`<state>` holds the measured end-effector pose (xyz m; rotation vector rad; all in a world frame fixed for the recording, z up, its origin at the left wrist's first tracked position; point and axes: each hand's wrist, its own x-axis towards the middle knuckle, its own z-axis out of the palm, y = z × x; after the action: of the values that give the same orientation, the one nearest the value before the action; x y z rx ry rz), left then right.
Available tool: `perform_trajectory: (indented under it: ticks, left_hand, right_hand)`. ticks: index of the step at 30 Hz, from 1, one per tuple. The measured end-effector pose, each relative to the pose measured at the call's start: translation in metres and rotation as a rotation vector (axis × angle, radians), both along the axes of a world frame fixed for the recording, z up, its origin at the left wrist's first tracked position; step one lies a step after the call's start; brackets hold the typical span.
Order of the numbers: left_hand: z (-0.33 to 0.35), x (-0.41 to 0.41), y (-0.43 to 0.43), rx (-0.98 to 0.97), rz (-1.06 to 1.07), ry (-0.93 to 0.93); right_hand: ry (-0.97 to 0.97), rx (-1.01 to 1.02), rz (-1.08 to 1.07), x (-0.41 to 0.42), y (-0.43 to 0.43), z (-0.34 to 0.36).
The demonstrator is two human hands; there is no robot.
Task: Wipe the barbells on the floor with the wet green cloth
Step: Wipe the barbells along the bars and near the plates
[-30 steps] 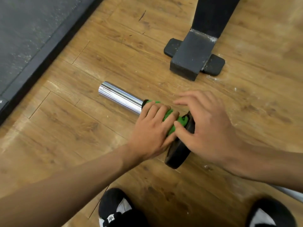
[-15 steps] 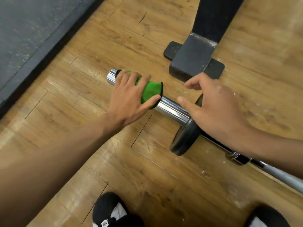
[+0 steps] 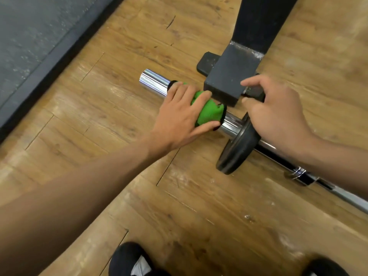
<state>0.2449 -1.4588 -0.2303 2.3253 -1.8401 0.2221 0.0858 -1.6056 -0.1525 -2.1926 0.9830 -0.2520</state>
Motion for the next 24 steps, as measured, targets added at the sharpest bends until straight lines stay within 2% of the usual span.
perform_trajectory:
  ticks: [4, 7, 9, 12, 15, 19, 22, 24]
  left_hand:
    - [0.007, -0.028, -0.024, 0.002, -0.139, 0.047]
    - [0.008, -0.024, -0.012, -0.027, -0.228, 0.076]
    - [0.005, -0.016, 0.005, -0.037, -0.212, 0.088]
    - [0.007, -0.005, 0.025, -0.033, -0.081, 0.073]
    - [0.013, -0.013, 0.034, -0.001, 0.059, 0.105]
    - [0.02, -0.032, 0.04, 0.056, 0.005, 0.128]
    - [0.027, -0.041, 0.04, 0.198, 0.02, 0.16]
    - [0.029, -0.045, 0.046, 0.212, -0.011, 0.156]
  right_hand:
    - [0.03, -0.063, 0.049, -0.004, 0.011, 0.002]
    - [0.033, -0.119, 0.151, -0.019, 0.032, 0.004]
    - [0.068, -0.174, 0.257, -0.029, 0.043, 0.006]
    - [0.102, -0.254, 0.44, -0.035, 0.043, 0.012]
    - [0.135, -0.206, 0.458, -0.026, 0.038, 0.021]
    - [0.257, -0.149, 0.481, -0.014, 0.058, 0.024]
    - [0.269, -0.278, 0.645, -0.028, 0.077, 0.018]
    - [0.243, -0.344, 0.708, -0.04, 0.082, 0.014]
